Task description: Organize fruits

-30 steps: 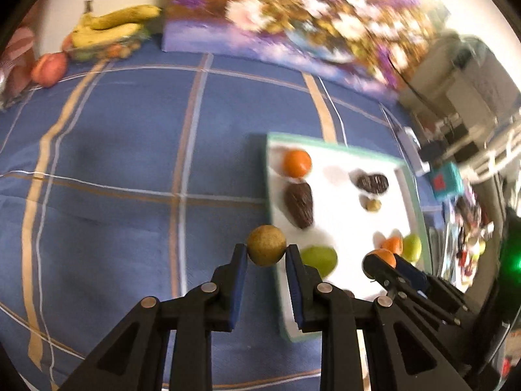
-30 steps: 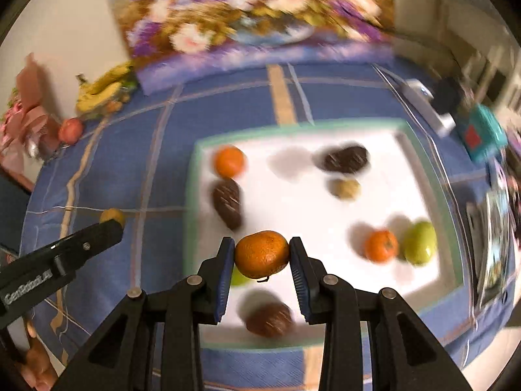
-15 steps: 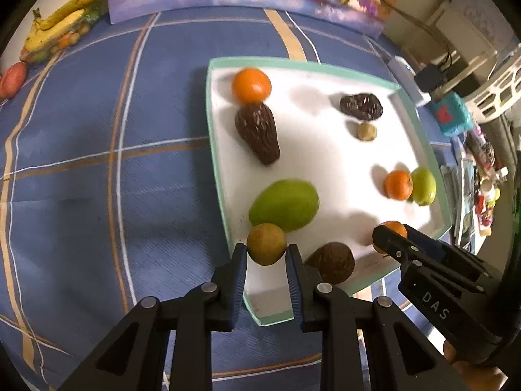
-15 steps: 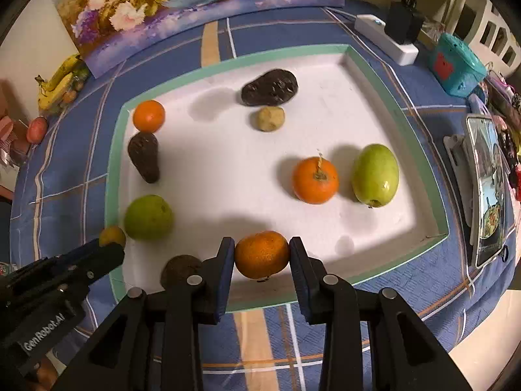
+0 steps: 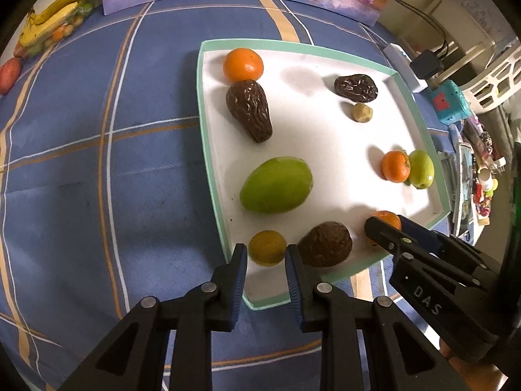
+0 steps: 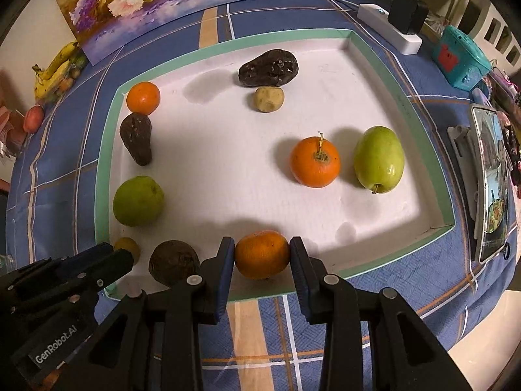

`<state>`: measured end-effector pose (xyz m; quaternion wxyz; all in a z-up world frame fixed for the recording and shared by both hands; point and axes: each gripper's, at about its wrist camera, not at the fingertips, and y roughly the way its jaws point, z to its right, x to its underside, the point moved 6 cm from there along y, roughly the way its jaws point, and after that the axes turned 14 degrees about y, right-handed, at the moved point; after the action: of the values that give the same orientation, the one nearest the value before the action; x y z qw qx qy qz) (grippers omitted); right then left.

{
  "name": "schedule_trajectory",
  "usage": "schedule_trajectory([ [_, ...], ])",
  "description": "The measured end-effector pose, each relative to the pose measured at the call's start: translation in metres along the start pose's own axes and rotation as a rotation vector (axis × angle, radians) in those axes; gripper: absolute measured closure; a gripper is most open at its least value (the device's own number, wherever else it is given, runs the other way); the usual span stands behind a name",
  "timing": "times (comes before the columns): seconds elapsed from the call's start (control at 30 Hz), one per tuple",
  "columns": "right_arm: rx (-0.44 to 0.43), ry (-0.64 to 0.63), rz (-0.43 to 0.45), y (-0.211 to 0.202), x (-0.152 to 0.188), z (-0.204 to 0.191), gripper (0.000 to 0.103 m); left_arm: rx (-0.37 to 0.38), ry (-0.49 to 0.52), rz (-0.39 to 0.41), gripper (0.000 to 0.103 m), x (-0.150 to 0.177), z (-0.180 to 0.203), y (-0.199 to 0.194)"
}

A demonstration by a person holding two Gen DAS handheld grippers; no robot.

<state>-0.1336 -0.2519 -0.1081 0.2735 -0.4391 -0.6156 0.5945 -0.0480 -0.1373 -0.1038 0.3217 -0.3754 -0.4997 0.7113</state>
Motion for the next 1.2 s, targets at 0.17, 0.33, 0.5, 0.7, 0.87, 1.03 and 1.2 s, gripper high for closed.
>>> schedule_trajectory([
  [0.17, 0.005, -0.003, 0.007, 0.000, 0.008, -0.004, 0.067, 0.024, -0.028, 0.046, 0.073, 0.010, -0.003, -0.018],
  [0.33, -0.030, 0.001, 0.045, -0.009, 0.012, -0.007, 0.057, -0.119, -0.099, 0.063, 0.029, 0.027, -0.034, -0.034],
  [0.5, -0.040, -0.018, 0.077, -0.018, 0.022, -0.012, 0.054, -0.222, -0.177, 0.057, 0.016, 0.049, -0.069, -0.044],
  [0.7, -0.082, -0.046, 0.101, -0.027, 0.032, -0.024, 0.027, -0.289, -0.202, 0.115, 0.000, 0.060, -0.085, -0.066],
  [0.87, -0.092, -0.075, 0.119, -0.032, 0.033, -0.030, 0.018, -0.291, -0.220, 0.183, 0.000, 0.062, -0.090, -0.084],
  [1.03, -0.119, -0.095, 0.169, -0.048, 0.037, -0.040, 0.018, -0.276, -0.221, 0.204, 0.000, 0.061, -0.095, -0.094],
  [1.2, -0.132, -0.118, 0.209, -0.059, 0.039, -0.048, 0.018, -0.274, -0.217, 0.225, 0.000, 0.063, -0.095, -0.101],
])
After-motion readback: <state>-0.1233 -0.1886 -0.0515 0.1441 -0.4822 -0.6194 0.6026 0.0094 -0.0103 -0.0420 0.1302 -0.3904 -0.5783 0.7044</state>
